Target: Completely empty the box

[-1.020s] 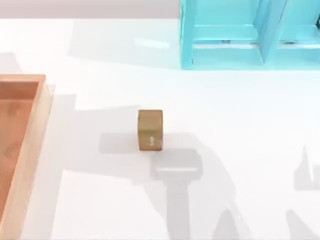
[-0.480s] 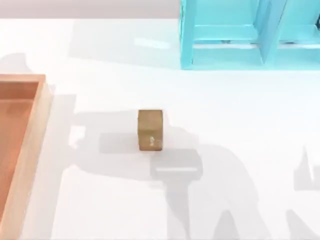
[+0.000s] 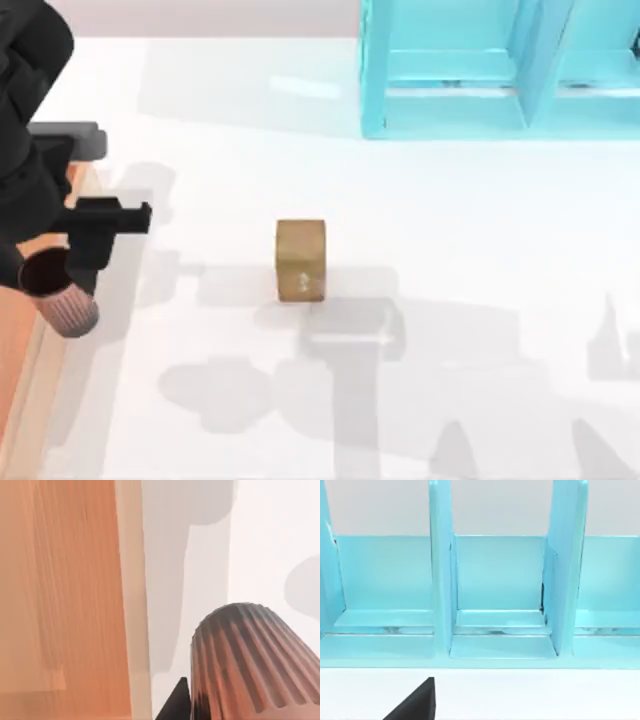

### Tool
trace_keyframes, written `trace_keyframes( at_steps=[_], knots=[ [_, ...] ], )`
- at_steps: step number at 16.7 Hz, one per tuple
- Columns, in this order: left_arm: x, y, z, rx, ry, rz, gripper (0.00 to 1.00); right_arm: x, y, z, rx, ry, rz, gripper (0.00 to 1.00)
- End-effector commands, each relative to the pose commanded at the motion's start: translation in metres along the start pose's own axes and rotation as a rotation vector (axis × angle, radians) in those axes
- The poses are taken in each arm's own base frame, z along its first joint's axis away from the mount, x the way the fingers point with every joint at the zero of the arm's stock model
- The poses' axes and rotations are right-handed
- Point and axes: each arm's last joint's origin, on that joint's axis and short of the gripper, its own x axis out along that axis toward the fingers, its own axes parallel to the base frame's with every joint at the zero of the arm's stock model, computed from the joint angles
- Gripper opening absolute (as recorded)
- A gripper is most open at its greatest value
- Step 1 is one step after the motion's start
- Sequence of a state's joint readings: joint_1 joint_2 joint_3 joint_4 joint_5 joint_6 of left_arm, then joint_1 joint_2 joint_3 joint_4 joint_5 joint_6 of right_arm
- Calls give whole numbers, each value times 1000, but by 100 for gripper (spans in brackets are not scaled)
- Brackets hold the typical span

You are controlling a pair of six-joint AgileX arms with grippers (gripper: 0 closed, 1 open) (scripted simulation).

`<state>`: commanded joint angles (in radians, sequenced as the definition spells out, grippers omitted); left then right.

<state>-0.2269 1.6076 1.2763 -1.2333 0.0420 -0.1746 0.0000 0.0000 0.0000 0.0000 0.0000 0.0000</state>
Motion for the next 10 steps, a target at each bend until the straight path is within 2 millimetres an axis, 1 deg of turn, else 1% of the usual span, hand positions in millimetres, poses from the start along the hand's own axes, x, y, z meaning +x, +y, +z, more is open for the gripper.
trace_keyframes(
  at_steps=[2, 5, 7, 10],
  knots=[
    [19, -22, -28, -2, 9, 11, 0, 0, 0, 0, 0, 0, 0, 100],
    [38, -41, -60, -10, 3, 34, 0, 0, 0, 0, 0, 0, 0, 100],
    [44, -46, -71, -13, -4, 43, 0, 0, 0, 0, 0, 0, 0, 100],
    [45, -47, -72, -13, -5, 44, 0, 0, 0, 0, 0, 0, 0, 100]
  ],
)
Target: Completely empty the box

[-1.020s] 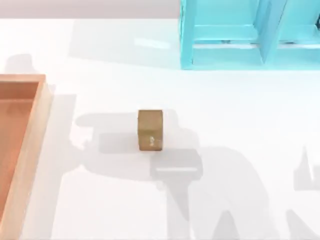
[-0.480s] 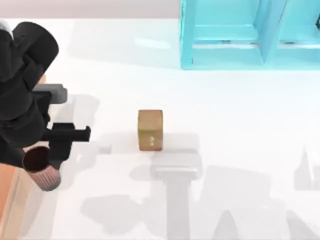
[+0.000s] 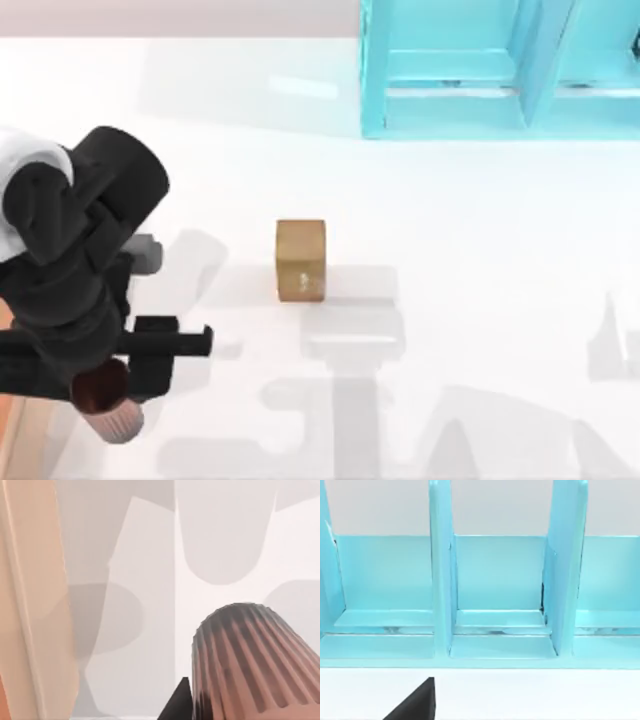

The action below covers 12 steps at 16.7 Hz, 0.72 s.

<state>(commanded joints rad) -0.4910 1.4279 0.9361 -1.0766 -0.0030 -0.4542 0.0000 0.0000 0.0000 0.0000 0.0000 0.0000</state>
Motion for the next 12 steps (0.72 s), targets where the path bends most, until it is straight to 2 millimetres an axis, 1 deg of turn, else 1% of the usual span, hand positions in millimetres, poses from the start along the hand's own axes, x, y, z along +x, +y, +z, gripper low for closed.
trace_keyframes(
  at_steps=[3, 5, 8, 10, 12],
  knots=[
    [1, 0, 1, 1, 6, 0, 0, 0, 0, 0, 0, 0, 0, 100],
    [6, -4, 0, 23, -1, -15, 0, 0, 0, 0, 0, 0, 0, 100],
    [23, -10, -1, 51, -2, -32, 0, 0, 0, 0, 0, 0, 0, 100],
    [35, -8, -2, 39, 2, -24, 0, 0, 0, 0, 0, 0, 0, 100],
    [43, -2, -2, 12, 1, -7, 0, 0, 0, 0, 0, 0, 0, 100]
  ],
)
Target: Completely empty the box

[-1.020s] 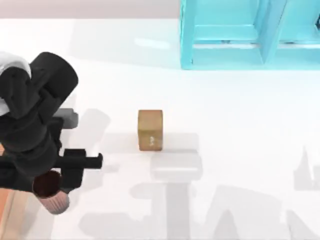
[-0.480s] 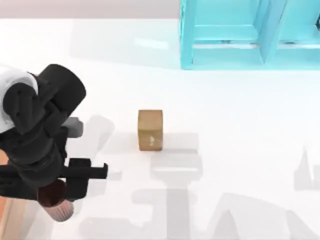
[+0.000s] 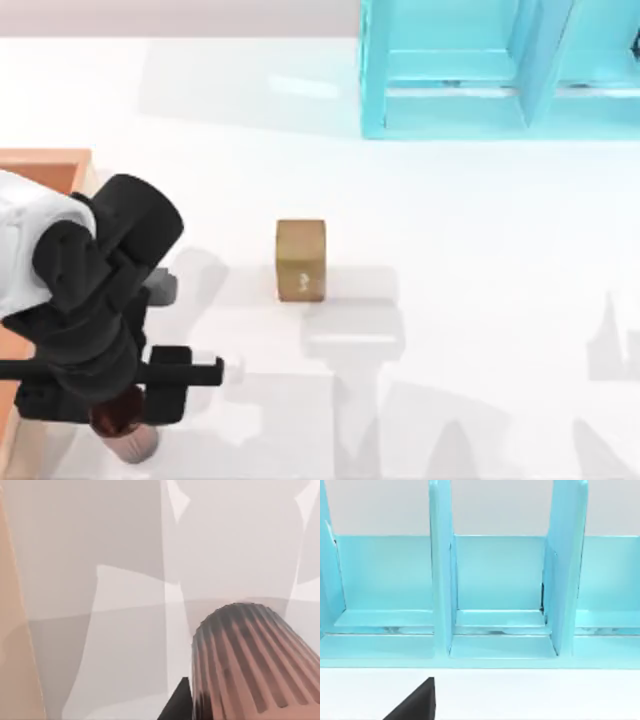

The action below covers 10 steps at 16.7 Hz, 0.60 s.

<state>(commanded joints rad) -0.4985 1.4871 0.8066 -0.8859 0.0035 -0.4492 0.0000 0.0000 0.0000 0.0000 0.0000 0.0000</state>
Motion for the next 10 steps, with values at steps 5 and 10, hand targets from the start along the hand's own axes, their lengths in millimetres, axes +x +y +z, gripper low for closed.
trace_keyframes(
  at_steps=[5, 10],
  knots=[
    [2, 2, 0, -12, -1, 7, 0, 0, 0, 0, 0, 0, 0, 100],
    [2, 2, 0, -12, -1, 7, 38, 0, 0, 0, 0, 0, 0, 100]
  ],
)
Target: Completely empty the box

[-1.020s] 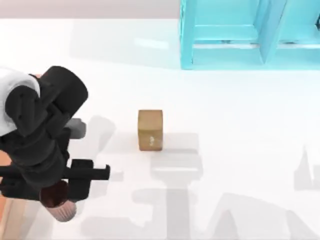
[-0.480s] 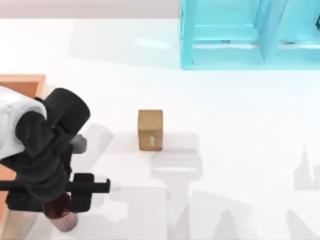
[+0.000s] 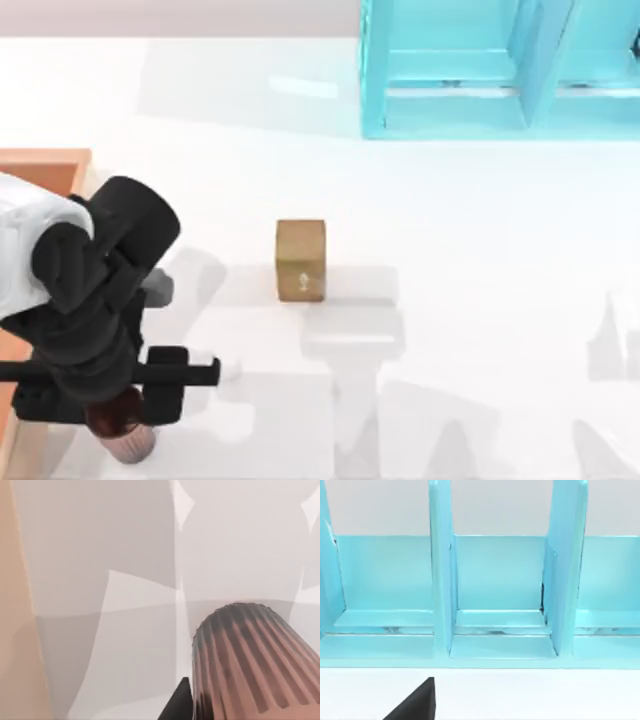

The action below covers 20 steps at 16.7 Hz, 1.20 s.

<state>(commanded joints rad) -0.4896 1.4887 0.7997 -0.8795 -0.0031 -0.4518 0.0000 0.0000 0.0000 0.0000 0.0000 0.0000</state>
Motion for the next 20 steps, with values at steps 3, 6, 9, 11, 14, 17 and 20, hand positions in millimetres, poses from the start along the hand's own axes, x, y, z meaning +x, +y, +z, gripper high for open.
trace_keyframes(
  at_steps=[3, 6, 9, 11, 14, 17, 20],
  knots=[
    [0, 0, 0, 0, 0, 0, 60, 0, 0, 0, 0, 0, 0, 100],
    [0, 0, 0, 0, 0, 0, 83, 0, 0, 0, 0, 0, 0, 100],
    [0, 0, 0, 0, 0, 0, 100, 0, 0, 0, 0, 0, 0, 100],
    [0, 0, 0, 0, 0, 0, 100, 0, 0, 0, 0, 0, 0, 100],
    [0, 0, 0, 0, 0, 0, 100, 0, 0, 0, 0, 0, 0, 100],
    [0, 0, 0, 1, 0, 0, 100, 0, 0, 0, 0, 0, 0, 100],
    [-14, -4, 5, 0, -61, -53, 100, 0, 0, 0, 0, 0, 0, 100]
  ],
)
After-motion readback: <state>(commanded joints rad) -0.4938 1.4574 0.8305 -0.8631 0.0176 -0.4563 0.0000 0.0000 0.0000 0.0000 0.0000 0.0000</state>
